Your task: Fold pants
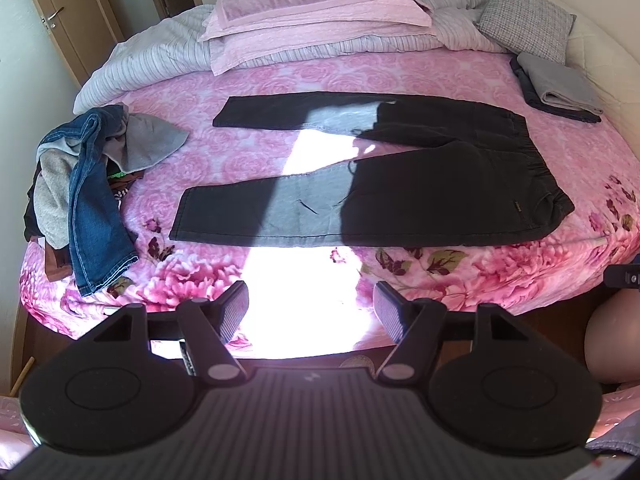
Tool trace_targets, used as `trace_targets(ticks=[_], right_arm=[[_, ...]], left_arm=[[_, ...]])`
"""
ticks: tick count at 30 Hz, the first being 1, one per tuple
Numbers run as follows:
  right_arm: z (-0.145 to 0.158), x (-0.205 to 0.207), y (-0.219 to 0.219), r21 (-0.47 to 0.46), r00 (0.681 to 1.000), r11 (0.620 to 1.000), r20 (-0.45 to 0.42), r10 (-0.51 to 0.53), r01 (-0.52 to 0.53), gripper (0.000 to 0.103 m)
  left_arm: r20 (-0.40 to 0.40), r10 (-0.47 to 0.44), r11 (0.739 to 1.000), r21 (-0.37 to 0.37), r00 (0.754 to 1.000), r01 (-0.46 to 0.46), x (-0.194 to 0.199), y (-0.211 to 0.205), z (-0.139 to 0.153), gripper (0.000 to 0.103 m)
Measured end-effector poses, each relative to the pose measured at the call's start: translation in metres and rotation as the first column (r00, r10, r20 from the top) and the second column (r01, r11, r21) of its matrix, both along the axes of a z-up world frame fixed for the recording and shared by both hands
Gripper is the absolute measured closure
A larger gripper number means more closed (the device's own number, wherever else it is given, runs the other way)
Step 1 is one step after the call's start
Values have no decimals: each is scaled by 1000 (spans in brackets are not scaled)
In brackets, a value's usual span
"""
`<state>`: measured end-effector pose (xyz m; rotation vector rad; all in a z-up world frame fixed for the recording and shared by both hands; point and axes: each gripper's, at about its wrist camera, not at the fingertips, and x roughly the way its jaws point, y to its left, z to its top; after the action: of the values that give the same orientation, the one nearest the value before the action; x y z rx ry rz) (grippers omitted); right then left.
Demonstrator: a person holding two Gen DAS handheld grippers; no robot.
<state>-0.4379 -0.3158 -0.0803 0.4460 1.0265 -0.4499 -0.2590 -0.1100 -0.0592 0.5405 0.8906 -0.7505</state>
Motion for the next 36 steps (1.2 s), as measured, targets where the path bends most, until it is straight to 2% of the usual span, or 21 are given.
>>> trace_targets(ticks=[9,12,18,20,23,28,33,36], right_arm=[[-7,20,-16,14,1000,1000,-11,-17,17,38],[-12,35,-23,25,999,999,-22,-27,28,38],[-22,71,-51,46,995,995,-43,-88,90,38],[-22,85,-64,49,992,992,-47,-118,120,38],[-18,105,-83,27,983,983,-48,-179,180,38],[-10,128,-106,9,958,959,-29,-284,285,38],[-23,142,-118,4,934,934,-42,-356,357,38],[-36,148,-123,8,917,919,-61,-393,395,38]], left_arm=[[-1,-4,1000,9,1000,4,22,-15,-6,37],[2,-15,1000,2,1000,15,36,-24,-8,31],[0,-57,998,-16,998,57,83,-53,-13,28],[4,-80,996,-32,997,80,103,-65,-13,21],[21,-116,992,-39,993,117,133,-88,-12,18],[46,-216,974,-56,975,219,179,-131,-9,13],[107,-299,947,-87,948,308,213,-169,-10,2],[74,-335,935,-95,939,341,236,-187,-22,1]])
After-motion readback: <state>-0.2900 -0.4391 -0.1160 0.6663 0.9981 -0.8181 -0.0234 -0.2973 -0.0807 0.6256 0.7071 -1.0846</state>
